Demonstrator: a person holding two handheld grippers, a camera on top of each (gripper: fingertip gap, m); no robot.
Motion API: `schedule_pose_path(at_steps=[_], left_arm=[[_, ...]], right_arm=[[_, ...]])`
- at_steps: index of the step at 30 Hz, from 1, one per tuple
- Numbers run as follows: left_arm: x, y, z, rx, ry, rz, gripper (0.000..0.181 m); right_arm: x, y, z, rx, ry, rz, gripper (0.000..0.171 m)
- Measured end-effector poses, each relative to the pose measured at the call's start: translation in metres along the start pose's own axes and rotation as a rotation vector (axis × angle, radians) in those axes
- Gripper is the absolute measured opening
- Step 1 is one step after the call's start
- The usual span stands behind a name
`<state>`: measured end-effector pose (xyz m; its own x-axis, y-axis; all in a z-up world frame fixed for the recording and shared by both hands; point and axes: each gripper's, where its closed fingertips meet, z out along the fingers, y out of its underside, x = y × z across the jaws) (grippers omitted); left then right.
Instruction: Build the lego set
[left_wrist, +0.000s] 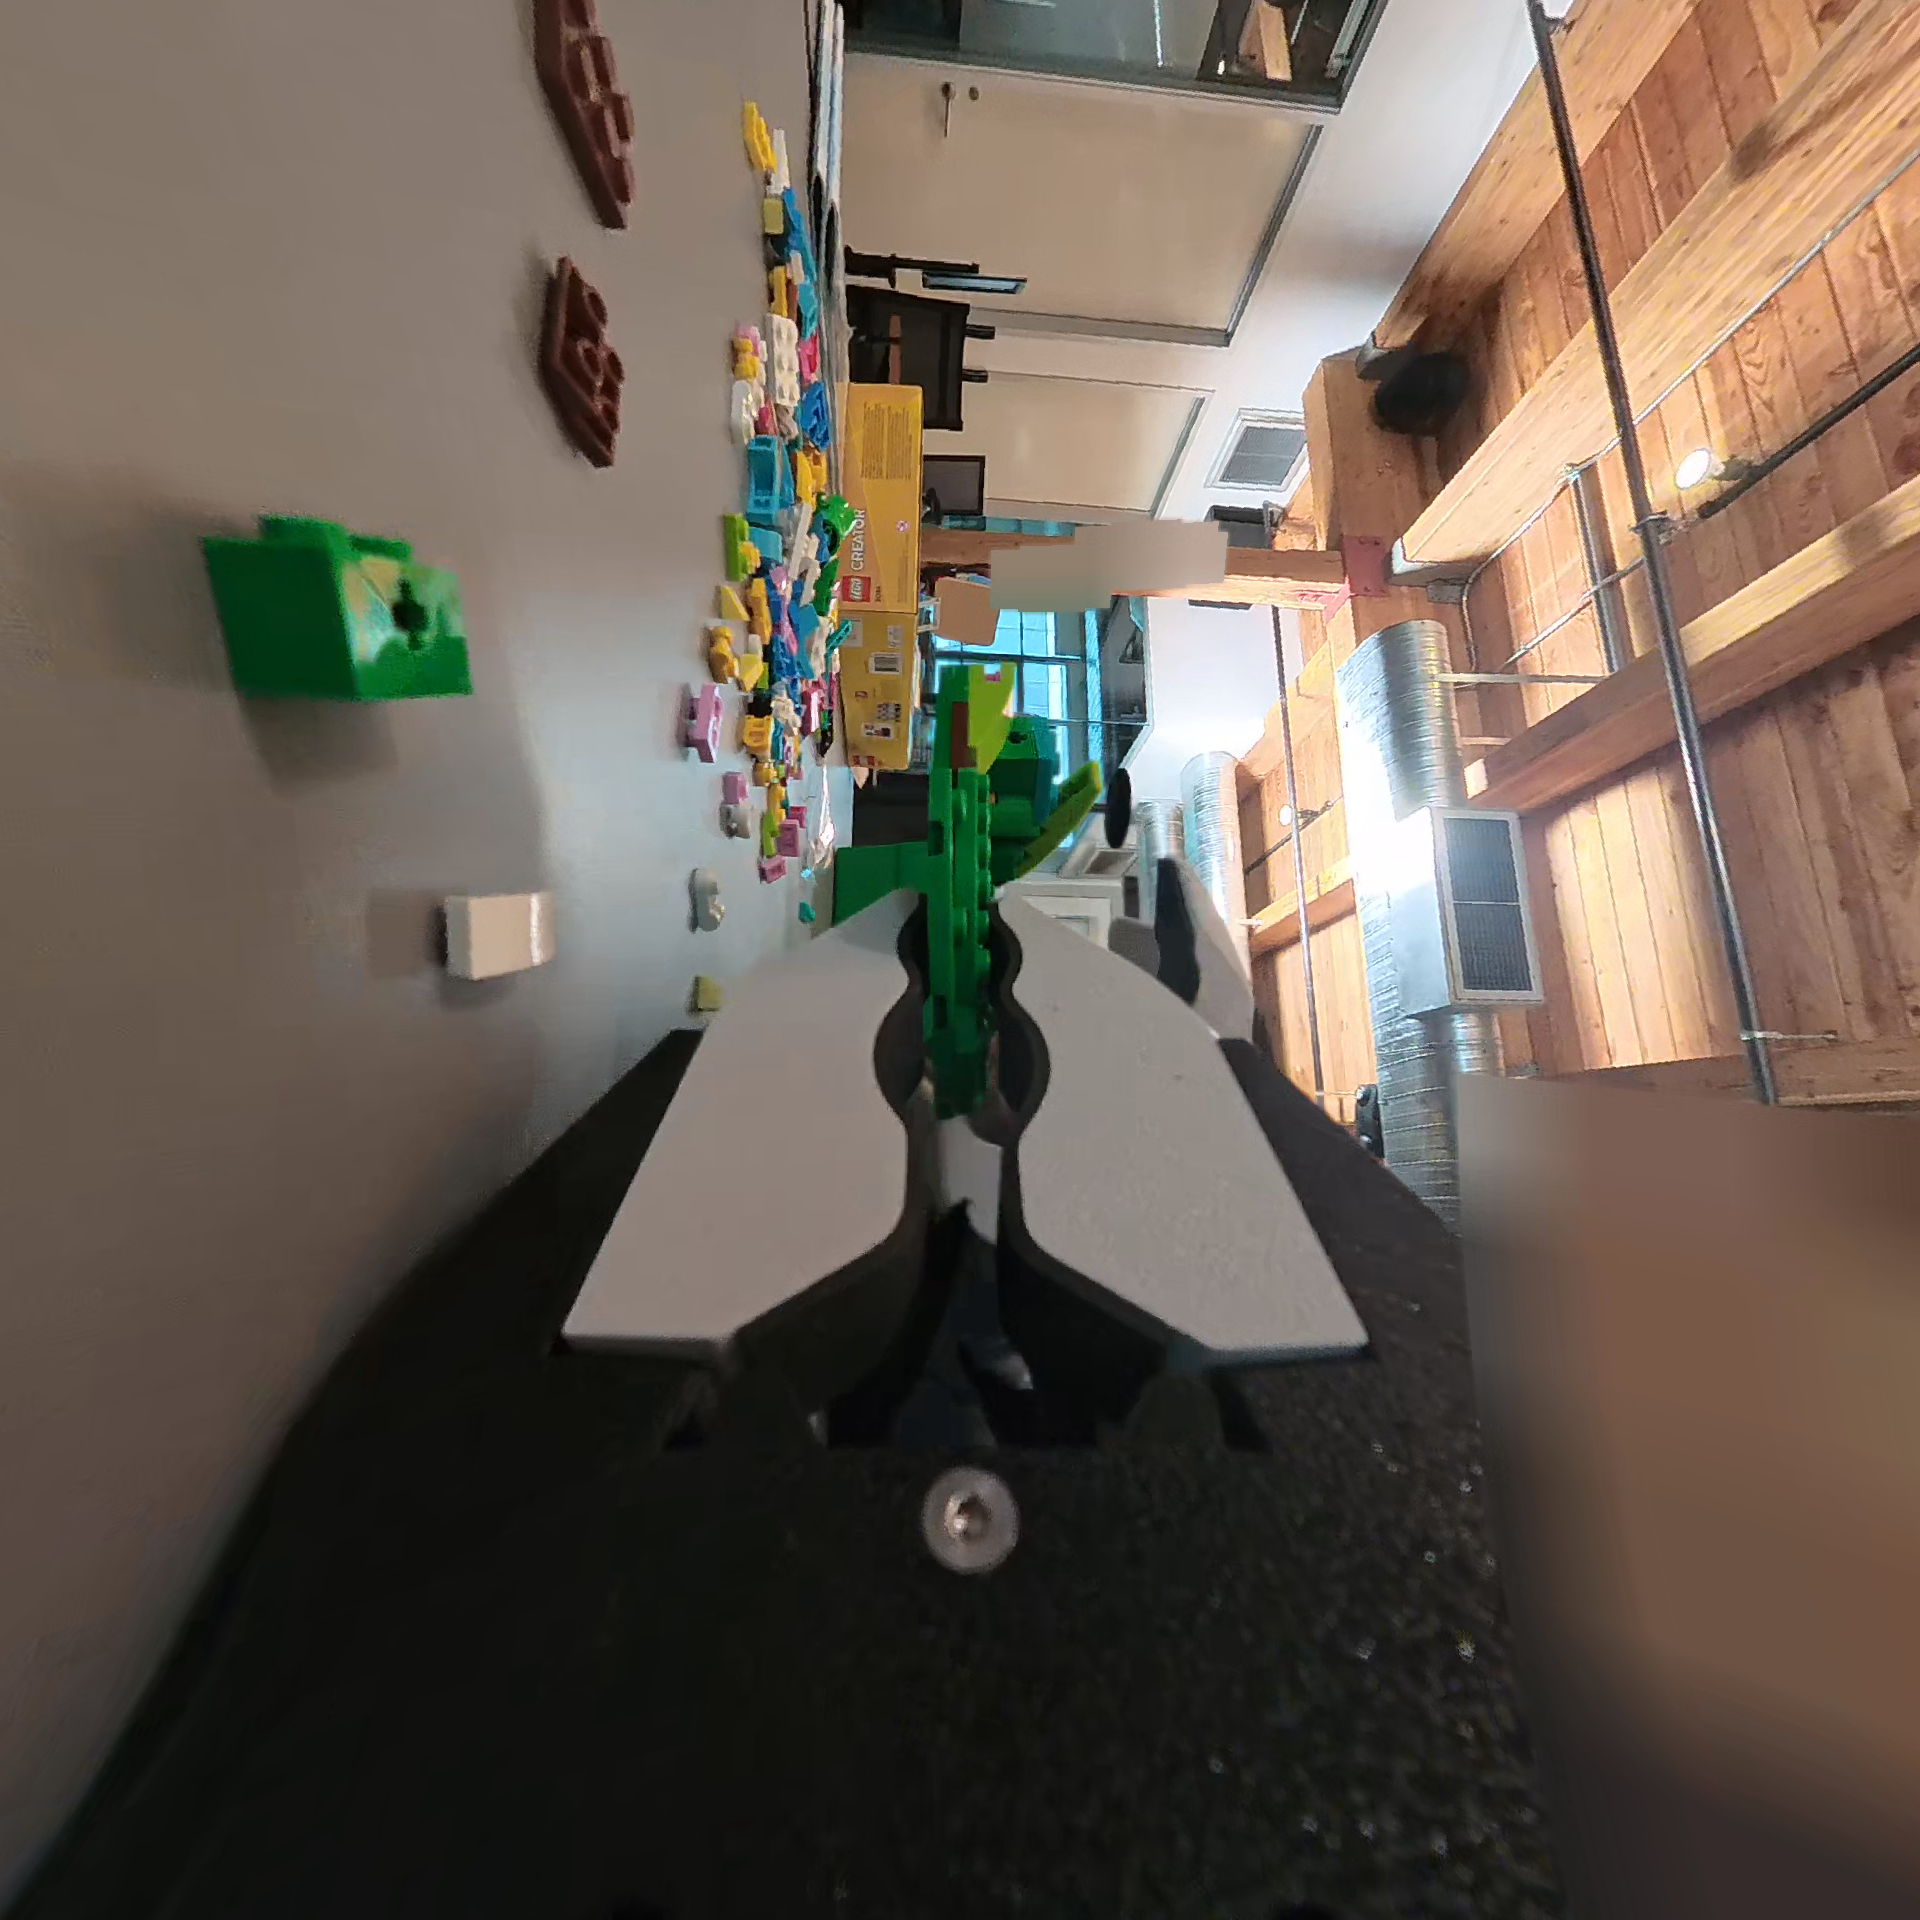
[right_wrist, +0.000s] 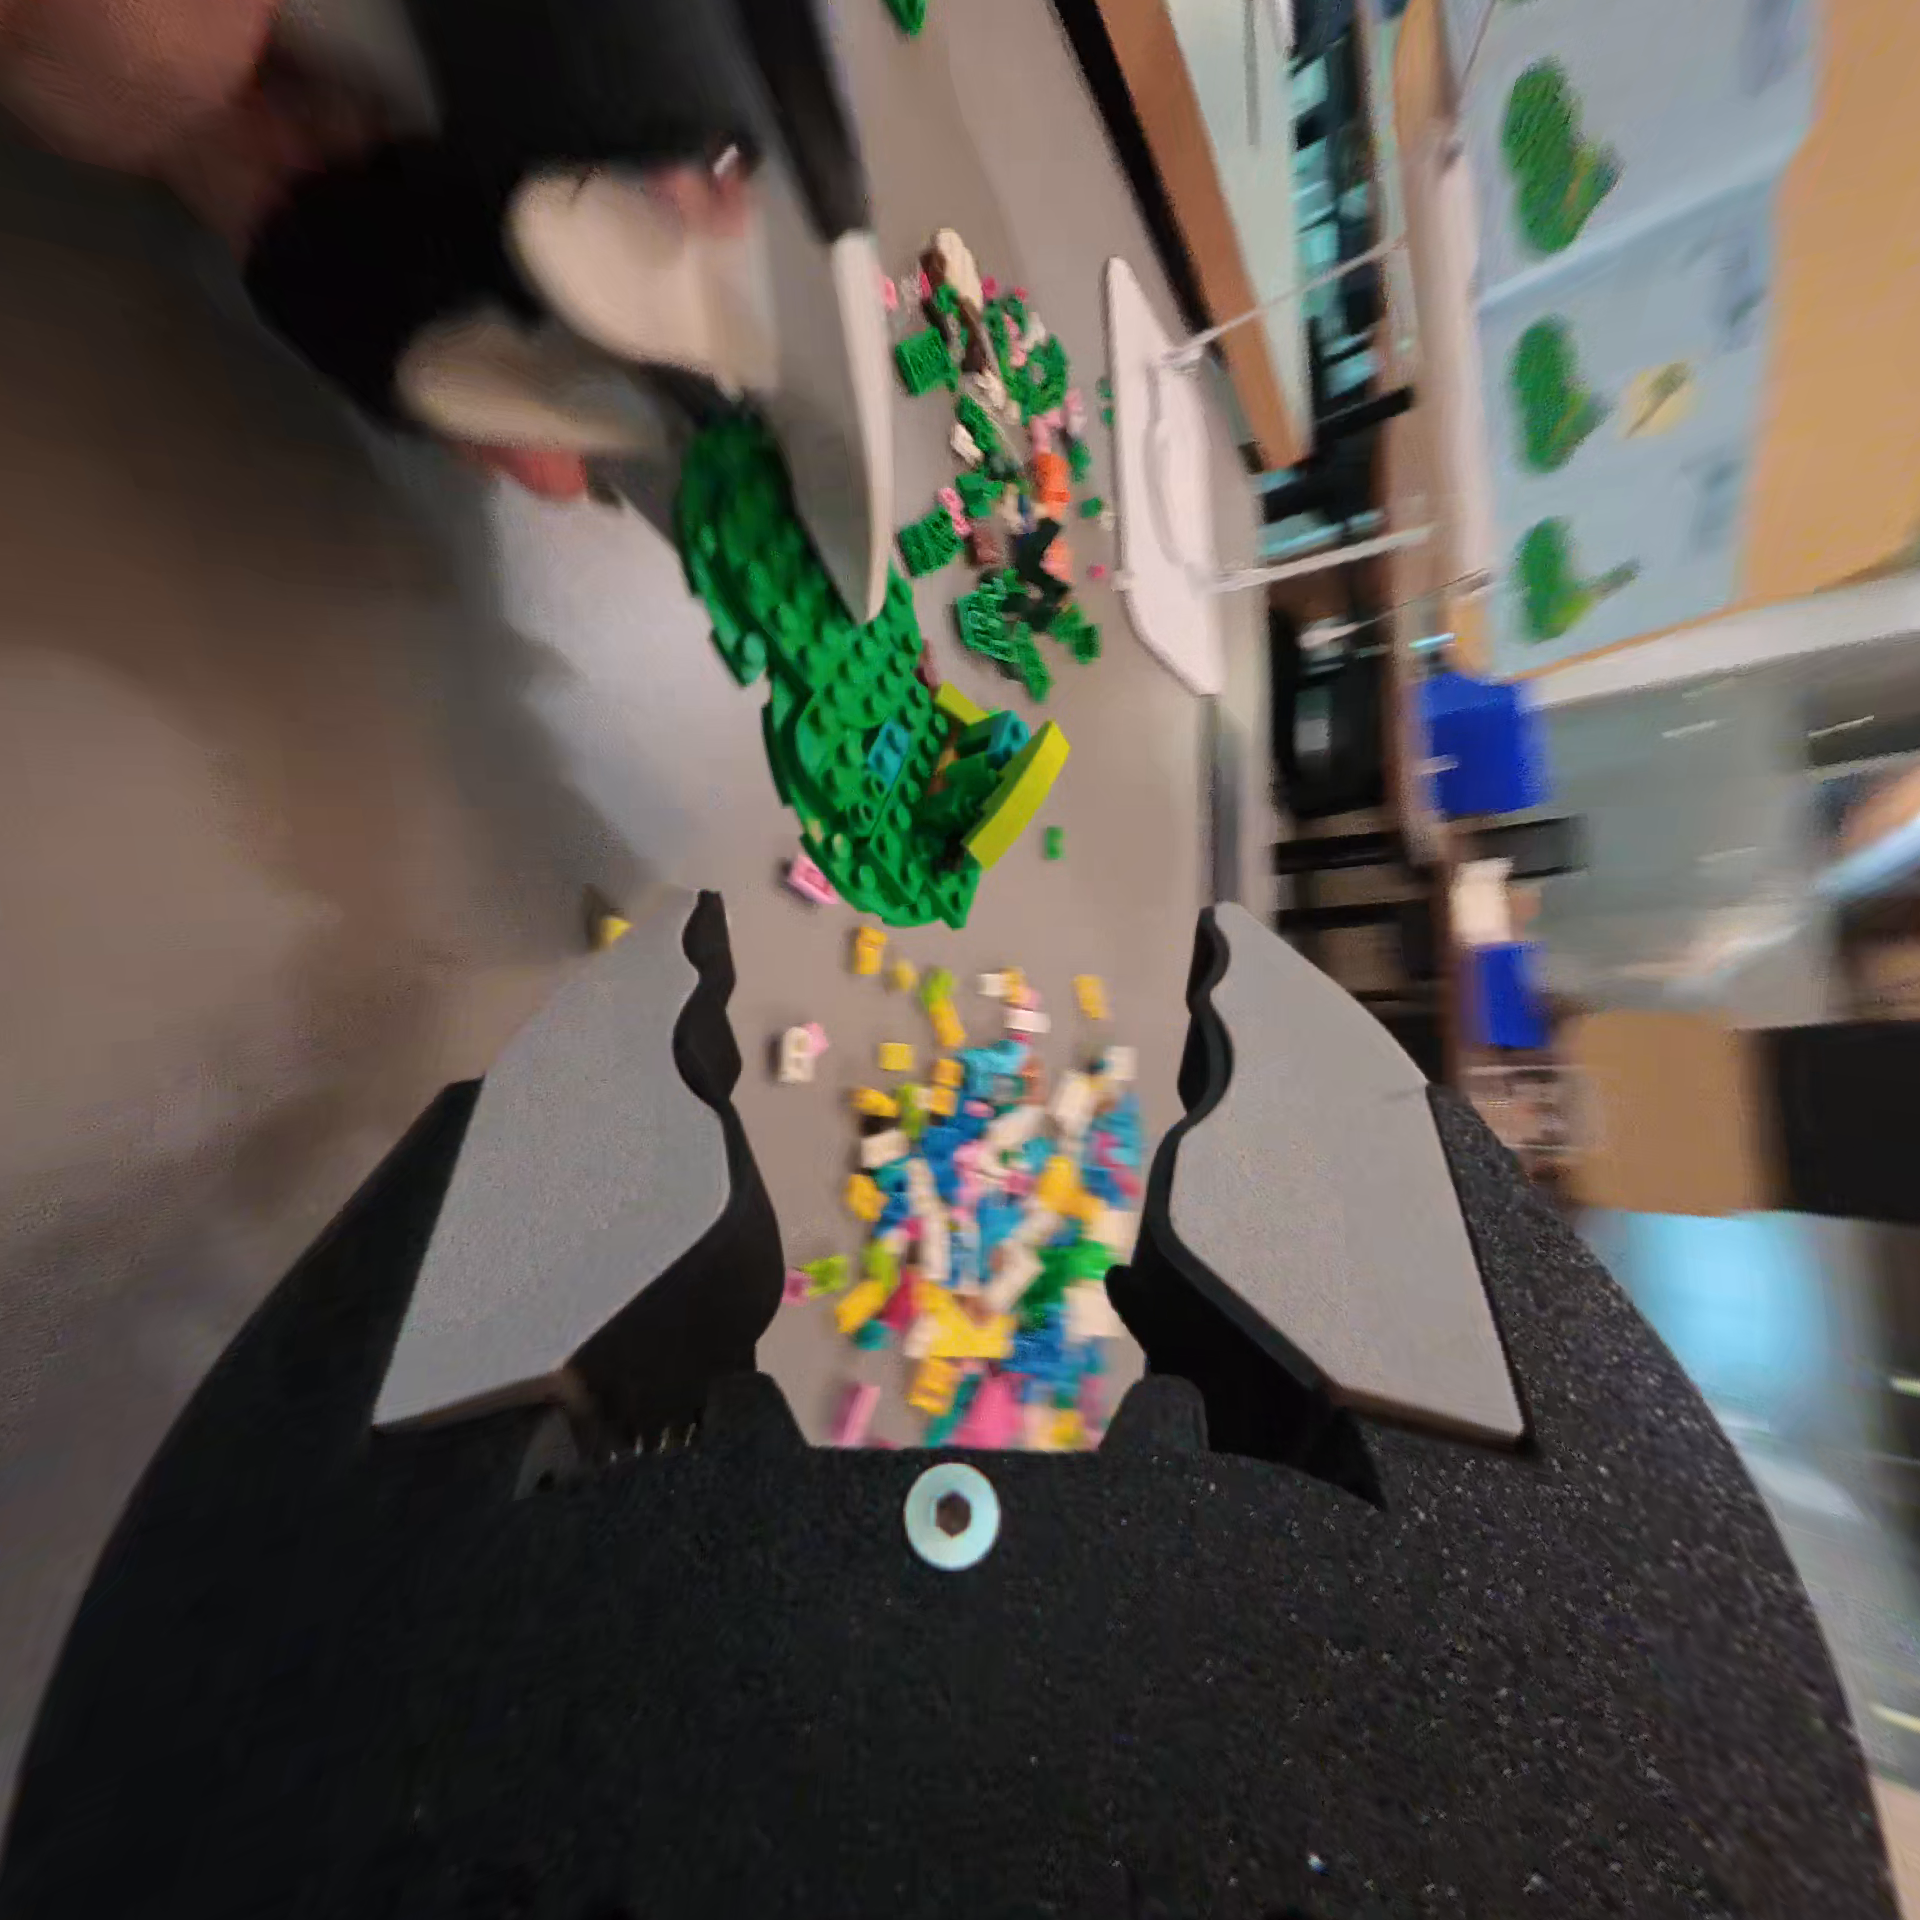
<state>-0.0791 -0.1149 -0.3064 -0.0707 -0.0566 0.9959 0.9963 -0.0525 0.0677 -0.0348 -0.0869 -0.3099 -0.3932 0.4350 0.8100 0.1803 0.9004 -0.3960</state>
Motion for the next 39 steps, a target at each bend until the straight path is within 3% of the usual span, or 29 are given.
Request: schedule_pose_path(at_steps=[4,12,20,27,39], left_arm=[[0.006,0.003,0.000,-0.026,0.023,-0.024,0.008],[0.014,0.017,0.002,-0.088,0.055,-0.052,0.008],[0.012,0.025,0.005,-0.131,0.057,-0.073,0.008],[0.005,0.028,0.006,-0.139,0.027,-0.076,0.008],[-0.001,0.022,0.004,-0.096,-0.006,-0.036,0.010]], right_arm=[[-0.008,0.006,0.010,-0.050,0.206,-0.306,0.089],[-0.007,0.000,0.027,0.000,0.285,-0.480,0.070],[-0.005,0.001,0.031,0.033,0.313,-0.504,0.060],[-0.006,-0.001,0.030,0.042,0.300,-0.496,0.033],[-0.016,0.008,0.036,-0.208,0.256,-0.453,0.033]])
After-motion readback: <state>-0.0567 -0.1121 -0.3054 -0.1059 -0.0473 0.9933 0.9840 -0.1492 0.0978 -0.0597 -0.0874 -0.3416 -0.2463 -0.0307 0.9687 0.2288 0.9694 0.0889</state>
